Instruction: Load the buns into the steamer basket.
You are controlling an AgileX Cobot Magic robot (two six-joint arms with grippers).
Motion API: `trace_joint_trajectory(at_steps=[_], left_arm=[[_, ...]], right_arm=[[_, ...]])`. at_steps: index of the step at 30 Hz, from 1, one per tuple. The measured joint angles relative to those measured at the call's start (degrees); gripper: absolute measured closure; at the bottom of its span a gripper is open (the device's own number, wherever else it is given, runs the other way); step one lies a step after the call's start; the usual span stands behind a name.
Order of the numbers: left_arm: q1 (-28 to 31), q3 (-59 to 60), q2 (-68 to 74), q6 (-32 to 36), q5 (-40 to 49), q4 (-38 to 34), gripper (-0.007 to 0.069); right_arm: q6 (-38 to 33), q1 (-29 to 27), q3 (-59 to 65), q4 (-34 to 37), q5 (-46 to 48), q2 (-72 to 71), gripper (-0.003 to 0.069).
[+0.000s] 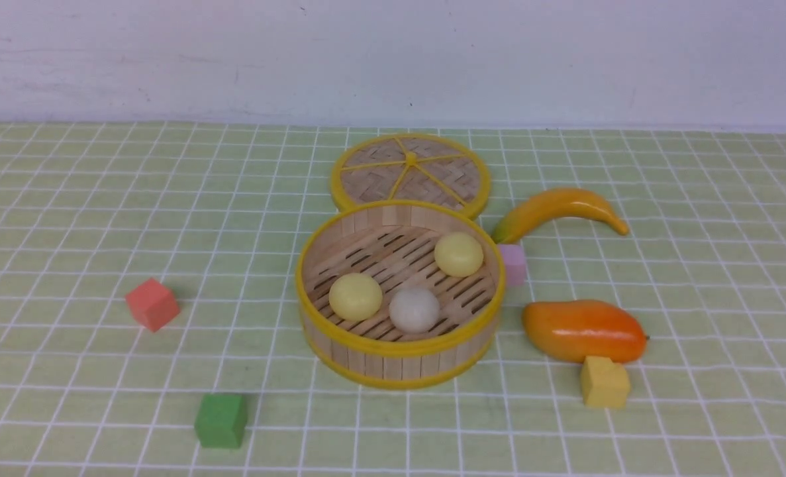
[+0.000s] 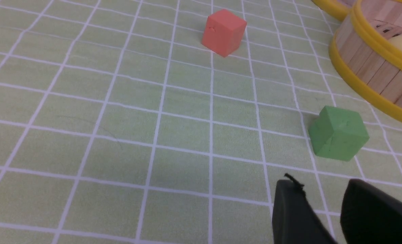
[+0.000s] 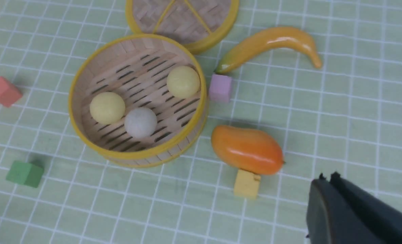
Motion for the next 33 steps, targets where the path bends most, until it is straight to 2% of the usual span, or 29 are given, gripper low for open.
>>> trace_joint_trajectory(at_steps=[5, 6, 13, 20, 24, 30, 33], left_arm=[[0.0, 0.0, 0.0, 0.0, 0.0, 0.0, 0.0407], [0.0, 0.0, 0.0, 0.0, 0.0, 0.0, 0.0407], [0.0, 0.0, 0.0, 0.0, 0.0, 0.0, 0.0407], [0.0, 0.0, 0.0, 0.0, 0.0, 0.0, 0.0407], [0.0, 0.0, 0.0, 0.0, 0.0, 0.0, 0.0406], [0.0, 0.0, 0.0, 0.0, 0.0, 0.0, 0.0406], [0.0, 0.0, 0.0, 0.0, 0.0, 0.0, 0.0403]], right_arm=[[-1.8, 0.0, 17.7, -0.1, -5.2, -18.3, 0.0679], [-1.8, 0.0, 18.5, -0.1, -5.6, -19.0, 0.0679], [-2.2, 0.0, 44.6, -0.1, -18.2, -36.4, 0.0679], [-2.2, 0.0, 54.9, -0.4, -20.8, -42.5, 0.0678], [-2.2, 0.0, 58.4, -6.2, -23.8, -42.7, 0.0676], [-2.2, -0.7, 65.7, -8.8, -34.7, -44.1, 0.0674], [-2.2, -5.6, 74.2, -9.2, -42.8, -48.8, 0.0671]])
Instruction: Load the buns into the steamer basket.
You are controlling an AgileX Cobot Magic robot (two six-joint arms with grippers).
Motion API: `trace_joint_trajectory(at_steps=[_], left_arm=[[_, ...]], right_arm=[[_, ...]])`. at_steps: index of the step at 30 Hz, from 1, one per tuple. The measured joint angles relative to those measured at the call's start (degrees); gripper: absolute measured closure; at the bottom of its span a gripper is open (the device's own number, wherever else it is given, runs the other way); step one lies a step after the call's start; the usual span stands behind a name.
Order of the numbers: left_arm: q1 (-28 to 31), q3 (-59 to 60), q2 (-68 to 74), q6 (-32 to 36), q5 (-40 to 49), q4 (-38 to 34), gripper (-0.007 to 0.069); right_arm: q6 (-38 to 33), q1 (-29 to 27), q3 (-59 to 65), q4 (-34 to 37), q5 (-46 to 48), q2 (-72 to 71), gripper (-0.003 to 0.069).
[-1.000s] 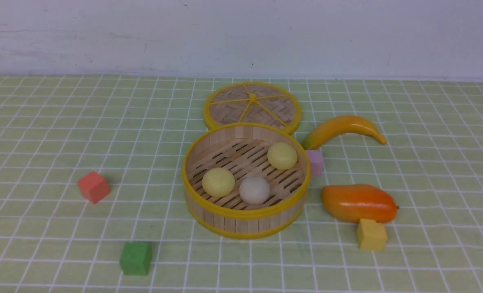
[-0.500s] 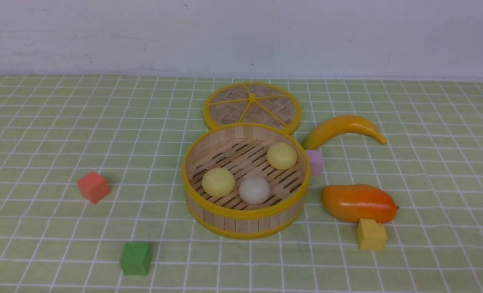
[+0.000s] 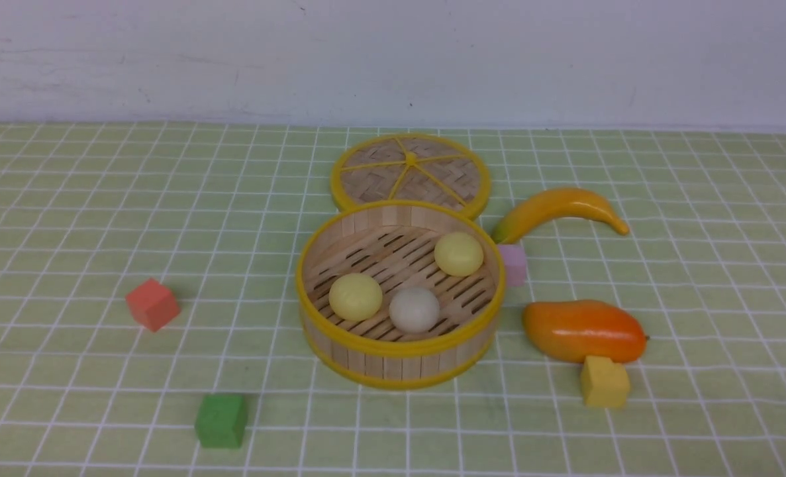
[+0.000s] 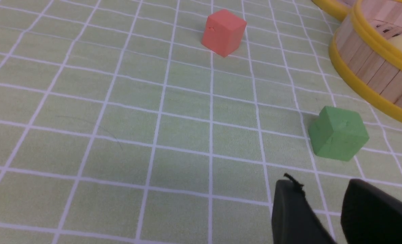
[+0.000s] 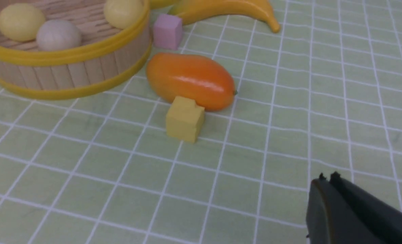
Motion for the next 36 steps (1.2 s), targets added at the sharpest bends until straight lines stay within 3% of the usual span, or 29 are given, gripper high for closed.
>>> trace_joint_trajectory(at_steps=[2, 6, 10, 36], left_arm=[[0.0, 0.0, 0.0, 0.0, 0.0, 0.0, 0.04], [0.0, 0.0, 0.0, 0.0, 0.0, 0.0, 0.0394], [0.0, 0.0, 0.0, 0.0, 0.0, 0.0, 0.0389], [0.0, 0.0, 0.0, 0.0, 0.0, 0.1, 0.0387]], right_arm=[[0.0, -1.8, 2.5, 0.2, -1.6, -1.5, 0.0669], [0.0, -11.0, 12.9, 5.4, -4.3, -10.3, 0.0667], [-1.1, -15.5, 14.1, 9.7, -5.3, -13.2, 0.0664], [-2.8, -15.8, 14.2, 10.7, -5.9, -13.3, 0.0636]])
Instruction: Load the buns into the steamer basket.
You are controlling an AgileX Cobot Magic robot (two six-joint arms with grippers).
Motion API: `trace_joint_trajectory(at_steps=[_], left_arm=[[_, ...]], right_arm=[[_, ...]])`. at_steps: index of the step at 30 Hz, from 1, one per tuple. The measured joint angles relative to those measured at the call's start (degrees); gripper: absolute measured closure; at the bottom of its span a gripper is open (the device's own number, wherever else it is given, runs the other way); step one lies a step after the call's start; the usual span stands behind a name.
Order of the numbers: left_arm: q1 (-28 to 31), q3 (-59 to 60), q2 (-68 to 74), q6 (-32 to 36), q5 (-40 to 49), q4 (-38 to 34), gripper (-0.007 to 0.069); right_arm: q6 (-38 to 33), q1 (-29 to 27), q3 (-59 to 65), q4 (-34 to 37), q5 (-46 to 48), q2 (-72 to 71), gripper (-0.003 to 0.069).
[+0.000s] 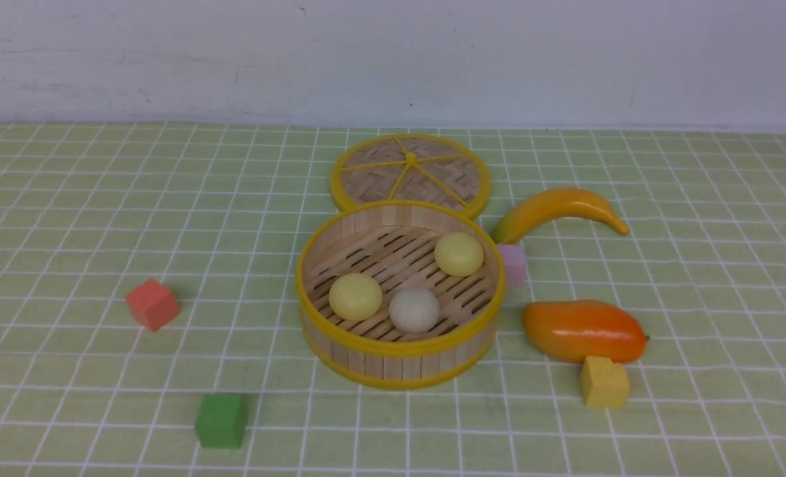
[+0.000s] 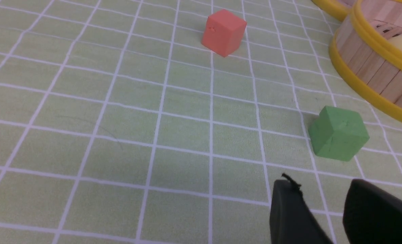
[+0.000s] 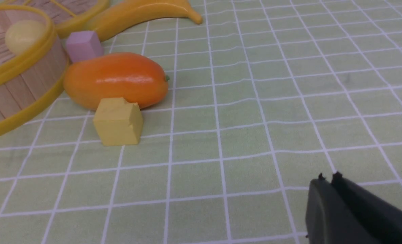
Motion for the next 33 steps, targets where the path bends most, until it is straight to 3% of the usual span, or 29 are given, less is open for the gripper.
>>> trace_joint_trajectory(at_steps=[33], left_arm=[[0.1, 0.0, 0.0, 0.0, 0.0, 0.0, 0.0387]], right_arm=[[0.0, 0.0, 0.1, 0.0, -0.3, 0.0, 0.0603]])
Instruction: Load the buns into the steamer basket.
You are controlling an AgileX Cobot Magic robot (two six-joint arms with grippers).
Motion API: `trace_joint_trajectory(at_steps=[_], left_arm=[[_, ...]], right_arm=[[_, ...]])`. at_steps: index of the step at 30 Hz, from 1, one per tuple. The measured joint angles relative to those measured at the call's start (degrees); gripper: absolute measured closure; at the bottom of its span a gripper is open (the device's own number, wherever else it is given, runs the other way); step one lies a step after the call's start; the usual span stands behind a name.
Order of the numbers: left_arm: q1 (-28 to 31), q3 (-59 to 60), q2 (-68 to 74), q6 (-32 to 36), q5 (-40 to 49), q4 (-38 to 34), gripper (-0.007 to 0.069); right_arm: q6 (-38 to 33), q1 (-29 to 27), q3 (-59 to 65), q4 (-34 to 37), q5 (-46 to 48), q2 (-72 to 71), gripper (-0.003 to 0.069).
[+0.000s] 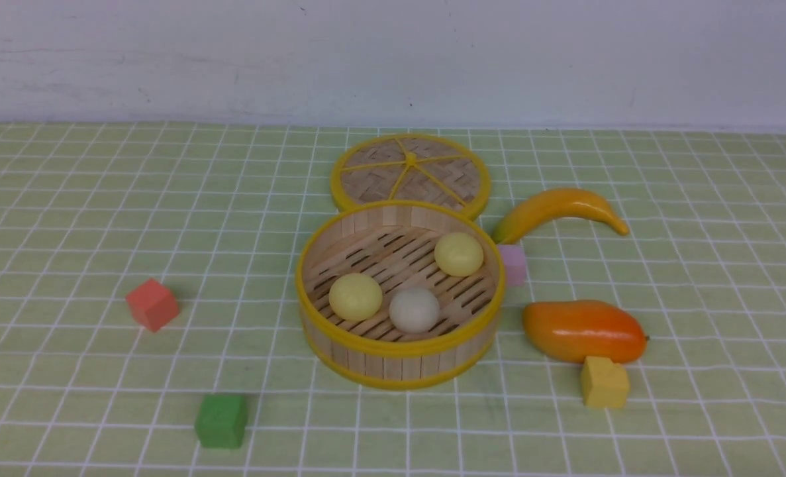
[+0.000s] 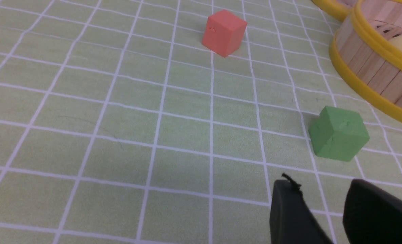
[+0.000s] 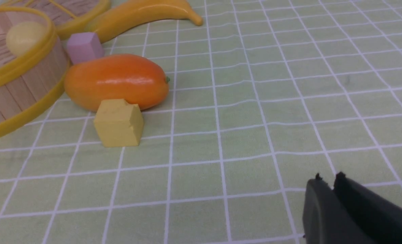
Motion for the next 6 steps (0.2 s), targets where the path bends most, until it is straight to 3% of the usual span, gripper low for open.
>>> trace_joint_trajectory(at_steps=[6], left_arm=[[0.0, 0.0, 0.0, 0.0, 0.0, 0.0, 0.0387]], right_arm=[[0.0, 0.0, 0.0, 0.0, 0.0, 0.0, 0.0592]])
